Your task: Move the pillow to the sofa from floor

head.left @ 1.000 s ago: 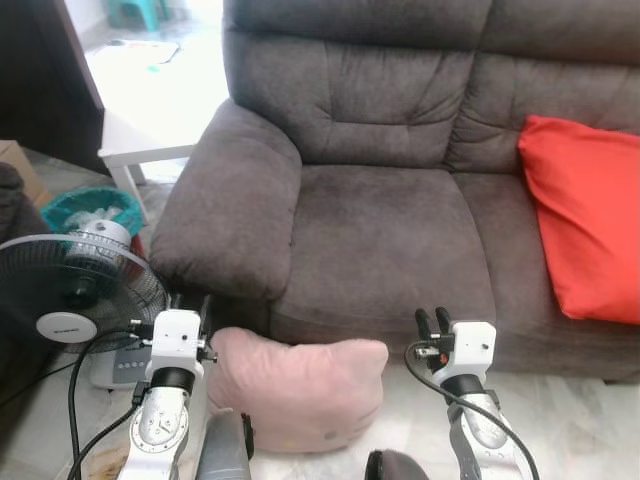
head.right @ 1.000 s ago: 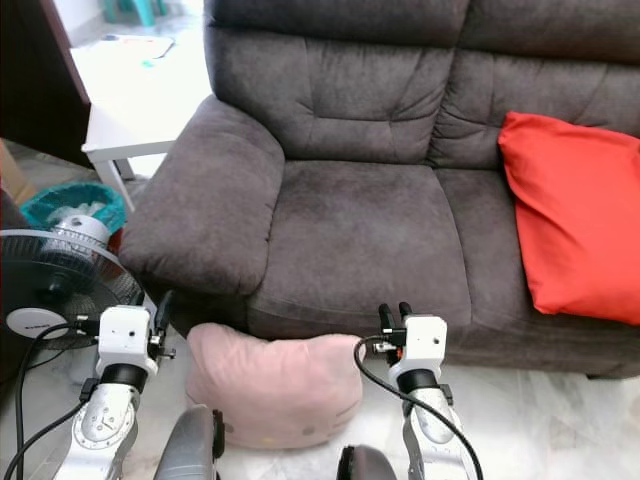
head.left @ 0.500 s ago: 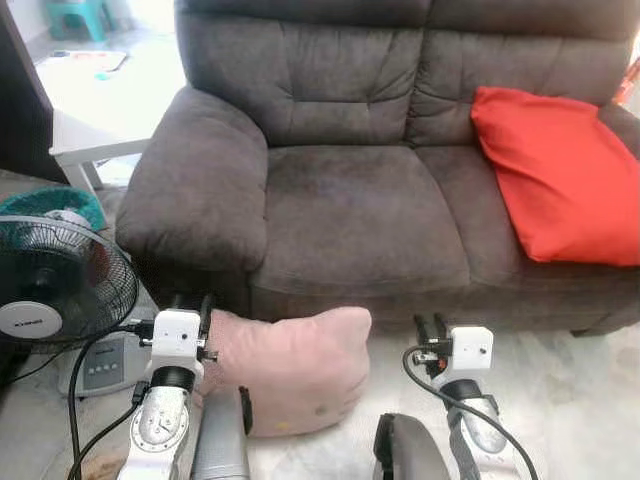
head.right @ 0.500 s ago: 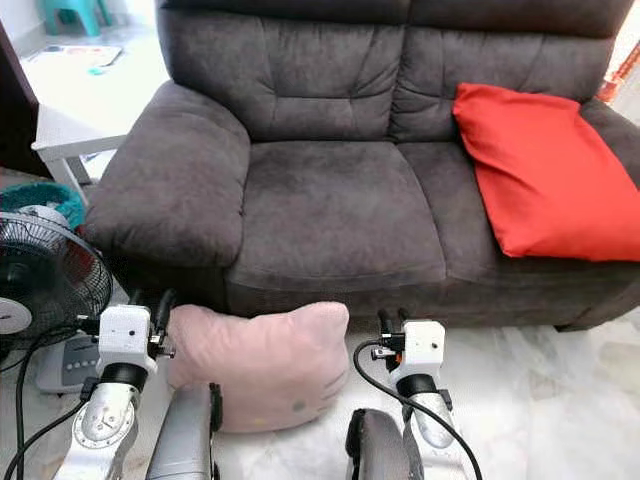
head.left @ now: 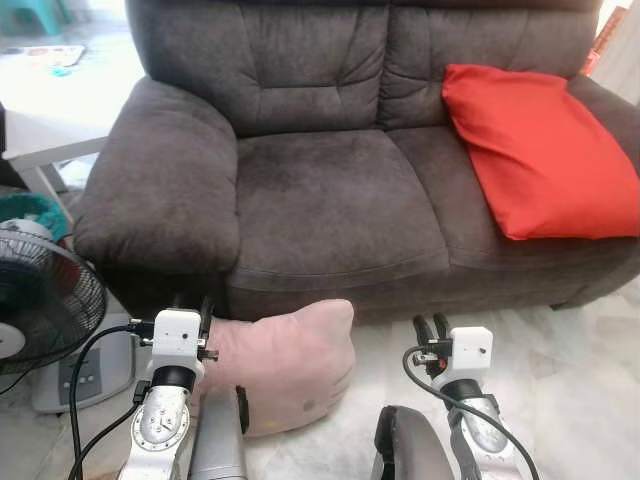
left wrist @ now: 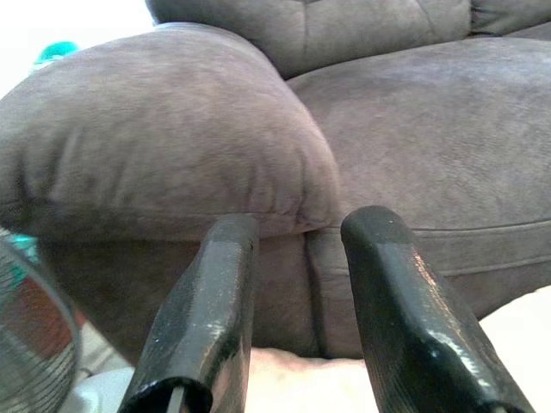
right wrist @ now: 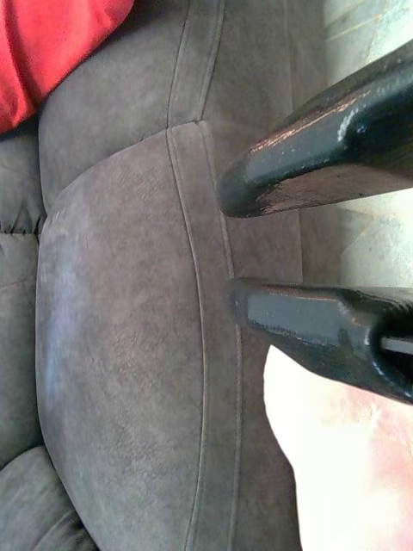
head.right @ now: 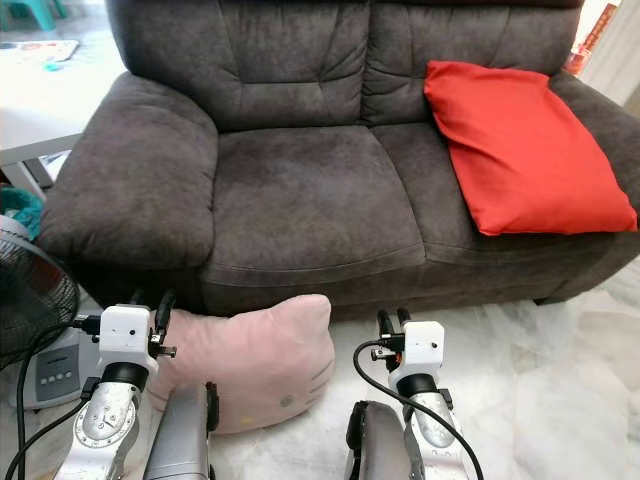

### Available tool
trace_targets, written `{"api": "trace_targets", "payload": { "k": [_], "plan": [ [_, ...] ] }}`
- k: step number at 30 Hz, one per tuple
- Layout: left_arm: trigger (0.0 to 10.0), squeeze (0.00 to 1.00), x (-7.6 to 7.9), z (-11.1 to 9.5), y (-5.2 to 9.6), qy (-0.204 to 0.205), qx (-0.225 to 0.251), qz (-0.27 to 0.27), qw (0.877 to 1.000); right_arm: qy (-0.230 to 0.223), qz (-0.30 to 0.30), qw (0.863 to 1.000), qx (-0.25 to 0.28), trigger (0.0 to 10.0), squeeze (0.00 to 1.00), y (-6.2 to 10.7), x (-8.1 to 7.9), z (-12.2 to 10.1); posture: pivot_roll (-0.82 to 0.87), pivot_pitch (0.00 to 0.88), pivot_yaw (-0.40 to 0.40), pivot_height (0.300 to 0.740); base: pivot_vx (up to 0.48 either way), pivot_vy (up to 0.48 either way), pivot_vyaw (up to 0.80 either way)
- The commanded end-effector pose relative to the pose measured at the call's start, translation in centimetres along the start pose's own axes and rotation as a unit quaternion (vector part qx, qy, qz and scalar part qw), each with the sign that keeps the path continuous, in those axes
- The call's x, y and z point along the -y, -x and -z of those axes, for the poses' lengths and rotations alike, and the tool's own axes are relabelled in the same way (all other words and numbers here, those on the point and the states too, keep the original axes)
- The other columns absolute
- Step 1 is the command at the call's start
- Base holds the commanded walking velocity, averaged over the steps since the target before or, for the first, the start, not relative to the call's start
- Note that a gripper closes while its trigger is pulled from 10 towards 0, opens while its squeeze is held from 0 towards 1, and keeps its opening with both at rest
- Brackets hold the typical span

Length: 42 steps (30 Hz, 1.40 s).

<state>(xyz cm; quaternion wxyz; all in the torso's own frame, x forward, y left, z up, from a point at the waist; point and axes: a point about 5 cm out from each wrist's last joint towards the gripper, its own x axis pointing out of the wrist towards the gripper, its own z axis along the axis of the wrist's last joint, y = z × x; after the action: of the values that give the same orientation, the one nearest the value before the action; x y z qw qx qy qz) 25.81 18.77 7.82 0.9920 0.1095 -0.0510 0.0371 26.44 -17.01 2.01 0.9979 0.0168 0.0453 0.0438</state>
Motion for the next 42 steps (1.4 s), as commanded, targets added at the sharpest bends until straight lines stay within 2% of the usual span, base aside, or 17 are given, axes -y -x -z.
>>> {"api": "trace_targets", "payload": {
  "k": [1,4,19,42],
  "plan": [
    [10.0,0.00,0.2,0.3,0.0,-0.004,-0.010,0.002,1.000,0.002,-0.002,1.000,-0.004,10.0,0.00,0.1,0.0,0.2,0.12,0.072,-0.077,0.529,0.000,0.000,0.00],
    [10.0,0.00,0.2,0.4,0.0,-0.005,-0.012,0.002,1.000,0.013,-0.008,1.000,0.000,10.0,0.00,0.2,-0.1,0.1,0.12,0.072,-0.076,0.529,0.000,0.000,0.22],
    [10.0,0.00,0.2,0.3,-0.1,-0.004,-0.012,0.004,1.000,0.013,-0.019,1.000,-0.001,10.0,0.00,0.3,-0.7,0.2,0.12,0.072,-0.073,0.529,0.000,0.000,0.75],
    [10.0,0.00,0.4,0.4,-0.2,0.003,-0.012,0.014,1.000,0.005,-0.025,1.000,-0.002,10.0,0.00,0.3,-1.0,0.2,0.12,0.075,-0.073,0.529,0.000,0.000,0.00]
  ]
}}
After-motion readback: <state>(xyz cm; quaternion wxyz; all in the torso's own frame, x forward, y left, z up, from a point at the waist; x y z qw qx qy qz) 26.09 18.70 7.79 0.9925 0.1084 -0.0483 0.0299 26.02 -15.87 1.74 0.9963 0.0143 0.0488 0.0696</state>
